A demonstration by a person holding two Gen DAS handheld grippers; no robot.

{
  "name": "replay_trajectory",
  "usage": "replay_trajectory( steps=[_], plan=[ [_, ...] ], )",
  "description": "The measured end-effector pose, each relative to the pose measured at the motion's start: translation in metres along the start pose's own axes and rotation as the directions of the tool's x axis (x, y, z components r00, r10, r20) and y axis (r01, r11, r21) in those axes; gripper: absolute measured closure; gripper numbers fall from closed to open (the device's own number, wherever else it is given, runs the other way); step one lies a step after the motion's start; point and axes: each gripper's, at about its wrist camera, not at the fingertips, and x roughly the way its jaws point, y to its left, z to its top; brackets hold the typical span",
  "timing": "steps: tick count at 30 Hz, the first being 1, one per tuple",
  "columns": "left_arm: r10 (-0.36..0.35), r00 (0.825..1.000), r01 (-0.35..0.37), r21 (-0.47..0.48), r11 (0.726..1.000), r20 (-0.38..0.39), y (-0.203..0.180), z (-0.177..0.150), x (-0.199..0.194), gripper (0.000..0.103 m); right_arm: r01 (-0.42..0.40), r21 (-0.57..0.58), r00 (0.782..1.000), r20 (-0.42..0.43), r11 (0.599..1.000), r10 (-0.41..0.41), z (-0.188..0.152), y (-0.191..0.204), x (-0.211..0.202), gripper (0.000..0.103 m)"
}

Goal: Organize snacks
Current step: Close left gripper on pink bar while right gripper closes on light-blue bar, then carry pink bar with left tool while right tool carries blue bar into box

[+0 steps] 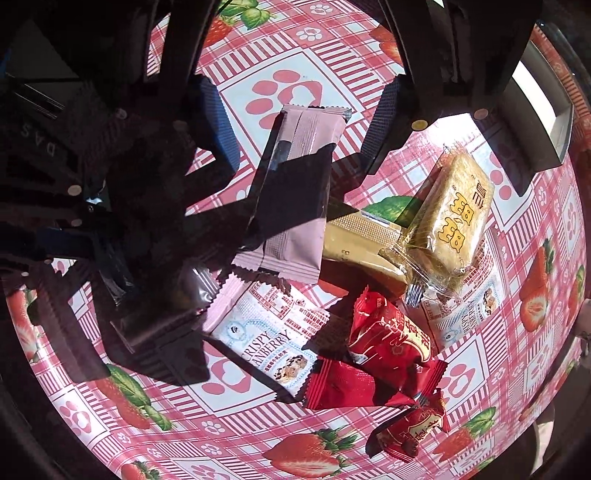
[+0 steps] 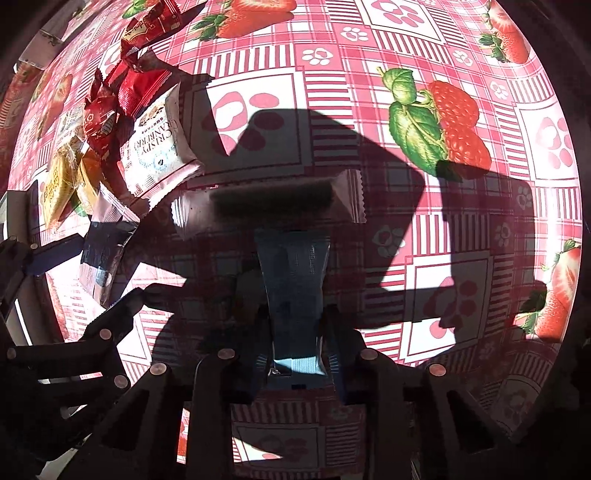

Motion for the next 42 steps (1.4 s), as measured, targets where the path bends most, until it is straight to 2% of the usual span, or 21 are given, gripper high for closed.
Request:
replay_trajectory(
  steps=[2, 4, 9, 10, 11, 12, 13, 15, 18, 20, 21, 23, 26, 28, 32, 33, 34, 36, 39, 41, 42],
  plan=[
    [-0.007, 1.0, 0.007, -0.041, 0.999, 0.0, 0.004, -0.006, -0.004, 0.058, -0.039, 0.009, 0.999, -0.006, 0.999, 0.039, -0.005, -0.012, -0.003, 0.076],
    [-0.02, 1.0, 0.019, -0.081, 0.997, -0.009, 0.013, -0.018, -0.005, 0.067, -0.067, -0.013, 0.998, -0.013, 0.998, 0.067, -0.012, -0.019, -0.008, 0.076],
    [-0.021, 0.999, 0.017, -0.143, 0.99, -0.027, 0.032, -0.057, -0.005, 0.067, -0.086, -0.11, 0.996, -0.03, 0.99, 0.083, -0.042, -0.013, -0.011, 0.076],
    [-0.013, 0.999, 0.008, -0.152, 0.988, -0.032, 0.035, -0.062, -0.005, 0.064, -0.089, -0.121, 0.996, -0.039, 0.989, 0.085, -0.048, -0.013, -0.01, 0.076],
    [-0.012, 0.999, 0.006, -0.161, 0.987, -0.04, 0.037, -0.064, -0.005, 0.053, -0.086, -0.128, 0.996, -0.032, 0.988, 0.083, -0.053, -0.014, -0.012, 0.075],
    [-0.013, 0.999, 0.005, -0.17, 0.985, -0.048, 0.041, -0.063, -0.002, 0.045, -0.087, -0.129, 0.996, -0.032, 0.988, 0.084, -0.057, -0.016, -0.013, 0.067],
    [-0.01, 0.999, 0.002, -0.178, 0.984, -0.046, 0.043, -0.062, -0.003, 0.03, -0.095, -0.118, 0.995, -0.038, 0.988, 0.091, -0.061, -0.02, -0.014, 0.043],
    [0.013, 1.0, -0.017, -0.176, 0.984, -0.022, 0.049, -0.055, -0.004, 0.025, -0.089, -0.084, 0.996, -0.028, 0.992, 0.087, -0.068, -0.029, -0.018, 0.021],
    [0.04, 0.999, -0.044, -0.151, 0.988, -0.029, 0.052, -0.04, 0.0, 0.023, -0.077, -0.046, 0.997, -0.031, 0.996, 0.076, -0.067, -0.051, -0.027, 0.021],
    [0.066, 0.997, -0.07, -0.148, 0.986, -0.029, 0.053, -0.031, 0.006, 0.012, -0.062, -0.035, 0.998, -0.035, 0.997, 0.061, -0.064, -0.057, -0.029, 0.021],
    [0.066, 0.997, -0.07, -0.145, 0.987, -0.032, 0.055, -0.027, 0.009, 0.011, -0.048, -0.035, 0.998, -0.04, 0.998, 0.046, -0.058, -0.059, -0.028, 0.021],
    [0.069, 0.997, -0.075, -0.159, 0.984, -0.046, 0.06, -0.021, 0.015, 0.0, -0.029, -0.035, 0.998, -0.052, 0.999, 0.027, -0.051, -0.061, -0.026, 0.021],
    [-0.029, 0.998, 0.015, -0.246, 0.969, -0.05, 0.076, -0.018, 0.024, 0.0, 0.003, -0.044, 0.997, -0.071, 0.999, -0.006, -0.052, -0.061, -0.022, 0.011],
    [-0.019, 0.998, 0.004, -0.247, 0.969, -0.058, 0.076, -0.014, 0.024, 0.0, 0.018, -0.063, 0.997, -0.076, 0.998, -0.023, -0.055, -0.063, -0.021, 0.0],
    [-0.018, 0.999, 0.005, -0.254, 0.967, -0.05, 0.075, -0.01, 0.028, 0.0, 0.018, -0.068, 0.998, -0.066, 0.998, -0.023, -0.067, -0.078, -0.023, 0.0],
    [-0.018, 0.999, 0.005, -0.255, 0.967, -0.046, 0.076, -0.009, 0.029, 0.0, 0.016, -0.062, 0.998, -0.062, 0.998, -0.02, -0.071, -0.065, -0.029, 0.0],
    [-0.016, 0.999, 0.004, -0.255, 0.967, -0.044, 0.077, -0.01, 0.031, 0.0, 0.017, -0.064, 0.998, -0.061, 0.998, -0.021, -0.074, -0.069, -0.03, 0.0],
    [-0.014, 0.998, -0.001, -0.256, 0.967, -0.054, 0.077, -0.014, 0.025, 0.0, 0.021, -0.061, 0.998, -0.062, 0.998, -0.025, -0.064, -0.062, -0.03, 0.0],
    [-0.021, 0.995, -0.004, -0.254, 0.967, -0.095, 0.076, -0.01, 0.026, 0.001, 0.027, -0.06, 0.993, -0.109, 0.998, -0.033, -0.055, -0.043, -0.027, 0.0],
    [-0.028, 0.994, 0.0, -0.247, 0.969, -0.109, 0.074, -0.008, 0.024, 0.007, 0.028, -0.057, 0.994, -0.105, 0.998, -0.034, -0.047, -0.047, -0.03, 0.01],
    [-0.027, 0.994, 0.001, -0.231, 0.973, -0.108, 0.07, -0.008, 0.019, 0.01, 0.029, -0.068, 0.995, -0.093, 0.997, -0.036, -0.04, -0.043, -0.034, 0.022]
  ],
)
